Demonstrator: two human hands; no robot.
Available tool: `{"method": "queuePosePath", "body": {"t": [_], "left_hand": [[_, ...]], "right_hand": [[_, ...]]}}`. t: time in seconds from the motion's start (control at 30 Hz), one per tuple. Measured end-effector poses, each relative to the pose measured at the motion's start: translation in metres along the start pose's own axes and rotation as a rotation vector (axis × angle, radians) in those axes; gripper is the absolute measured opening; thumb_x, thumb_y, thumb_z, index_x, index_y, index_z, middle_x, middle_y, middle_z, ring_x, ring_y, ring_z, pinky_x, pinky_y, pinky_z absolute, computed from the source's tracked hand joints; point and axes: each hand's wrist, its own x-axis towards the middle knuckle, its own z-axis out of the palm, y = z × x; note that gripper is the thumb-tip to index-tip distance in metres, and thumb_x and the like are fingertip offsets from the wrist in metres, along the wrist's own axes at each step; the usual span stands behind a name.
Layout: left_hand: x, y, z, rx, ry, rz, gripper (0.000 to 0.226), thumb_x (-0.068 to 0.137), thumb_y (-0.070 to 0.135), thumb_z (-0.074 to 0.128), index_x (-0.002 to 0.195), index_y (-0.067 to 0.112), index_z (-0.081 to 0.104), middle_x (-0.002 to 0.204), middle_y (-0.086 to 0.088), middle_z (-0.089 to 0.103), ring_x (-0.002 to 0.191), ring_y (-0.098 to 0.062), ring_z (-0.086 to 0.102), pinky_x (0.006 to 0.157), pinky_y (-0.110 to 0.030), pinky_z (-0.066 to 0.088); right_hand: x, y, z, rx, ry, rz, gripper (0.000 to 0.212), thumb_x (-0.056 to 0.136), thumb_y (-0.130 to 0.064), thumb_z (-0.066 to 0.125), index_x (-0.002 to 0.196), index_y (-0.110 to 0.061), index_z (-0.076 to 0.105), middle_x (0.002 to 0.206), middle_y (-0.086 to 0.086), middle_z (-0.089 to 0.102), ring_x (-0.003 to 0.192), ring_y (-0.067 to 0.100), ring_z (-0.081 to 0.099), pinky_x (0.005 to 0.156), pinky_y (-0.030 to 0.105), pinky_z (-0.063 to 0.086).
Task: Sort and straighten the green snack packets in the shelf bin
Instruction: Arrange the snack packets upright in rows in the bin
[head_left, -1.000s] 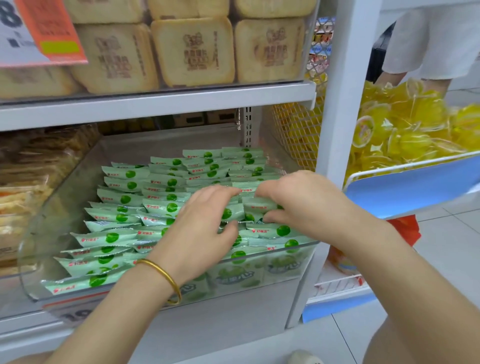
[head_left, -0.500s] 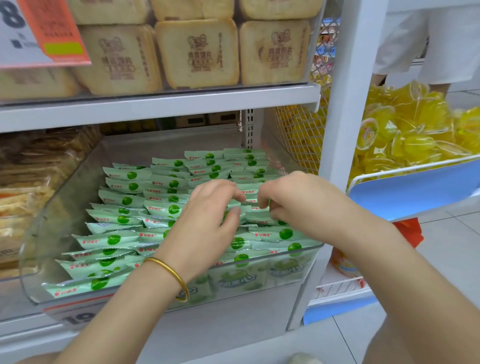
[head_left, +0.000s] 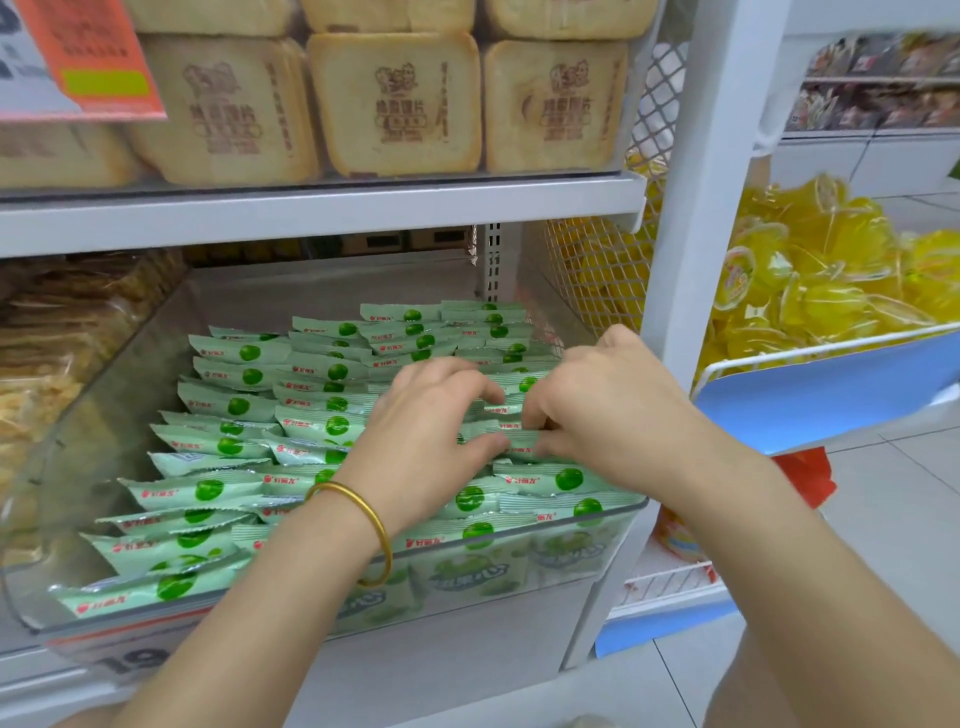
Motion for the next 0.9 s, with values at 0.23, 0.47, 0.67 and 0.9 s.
{"method": "queuePosePath", "body": {"t": [0.23, 0.47, 0.67, 0.9], "left_hand": [[0.001, -0.002, -0.001, -0.082, 0.002, -0.024, 0.029, 0.09, 0.034, 0.057, 0.119, 0.031, 0.055, 0.136, 0.01, 0.042, 0.131, -0.01, 0.026, 0.1, -0.019, 0.019], [0.004, -0.002, 0.002, -0.033, -0.013, -0.054, 0.033, 0.09, 0.036, 0.056, 0.123, 0.03, 0.053, 0.138, 0.007, 0.039, 0.132, -0.013, 0.024, 0.106, -0.025, 0.02], [0.004, -0.004, 0.003, 0.002, -0.034, -0.083, 0.045, 0.088, 0.037, 0.059, 0.13, 0.027, 0.044, 0.139, 0.006, 0.038, 0.132, -0.015, 0.024, 0.107, -0.026, 0.021], [0.005, -0.003, 0.003, 0.0, -0.043, -0.096, 0.053, 0.089, 0.039, 0.059, 0.136, 0.026, 0.038, 0.142, 0.004, 0.035, 0.134, -0.015, 0.022, 0.108, -0.026, 0.021]], "right_hand": [[0.004, 0.002, 0.005, 0.013, -0.097, -0.042, 0.015, 0.09, -0.038, 0.058, 0.101, -0.031, 0.065, 0.095, -0.01, 0.064, 0.096, 0.013, 0.057, 0.084, 0.031, 0.023], [0.01, 0.01, 0.008, 0.247, 0.154, 0.137, 0.013, 0.088, -0.028, 0.061, 0.1, -0.03, 0.066, 0.092, -0.006, 0.062, 0.101, 0.017, 0.049, 0.078, 0.034, 0.045], [0.017, -0.002, 0.015, -0.008, 0.06, 0.094, 0.023, 0.086, -0.039, 0.063, 0.106, -0.028, 0.067, 0.098, -0.004, 0.064, 0.111, 0.02, 0.045, 0.078, 0.031, 0.025], [0.011, 0.004, 0.013, 0.247, 0.229, 0.146, 0.012, 0.089, -0.033, 0.061, 0.096, -0.024, 0.065, 0.096, -0.006, 0.064, 0.101, 0.018, 0.051, 0.075, 0.029, 0.034]]}}
